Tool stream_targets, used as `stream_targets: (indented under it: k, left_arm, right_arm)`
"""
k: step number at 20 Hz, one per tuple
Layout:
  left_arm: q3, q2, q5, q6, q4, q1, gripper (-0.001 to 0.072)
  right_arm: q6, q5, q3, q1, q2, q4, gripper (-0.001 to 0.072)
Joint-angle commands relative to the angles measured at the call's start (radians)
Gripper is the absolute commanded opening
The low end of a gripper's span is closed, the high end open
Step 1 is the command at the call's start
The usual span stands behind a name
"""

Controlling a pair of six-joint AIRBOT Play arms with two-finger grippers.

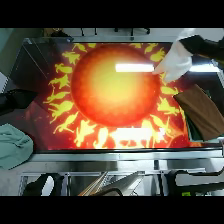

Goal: Fold the shirts.

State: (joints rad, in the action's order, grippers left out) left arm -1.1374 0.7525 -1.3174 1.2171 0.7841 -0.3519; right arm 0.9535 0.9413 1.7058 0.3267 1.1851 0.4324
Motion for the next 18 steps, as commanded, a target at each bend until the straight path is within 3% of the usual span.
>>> stream_targets:
  k: [1, 6, 18]
  left_arm:
    - [0.0, 0.0, 0.0, -0.002, 0.0, -0.001, 0.0015]
    - [0.0, 0.0, 0.0, -0.002, 0.001, -0.001, 0.0015]
    - [0.0, 0.0, 0.009, -0.002, 0.001, -0.001, 0.0016]
  right_arm:
    - [0.035, -0.111, 0.017, 0.116, 0.026, 0.001, 0.0019]
    - [0.072, -0.117, 0.017, 0.239, 0.063, 0.001, 0.0019]
    - [0.062, -0.166, 0.021, 0.246, 0.093, -0.046, 0.0019]
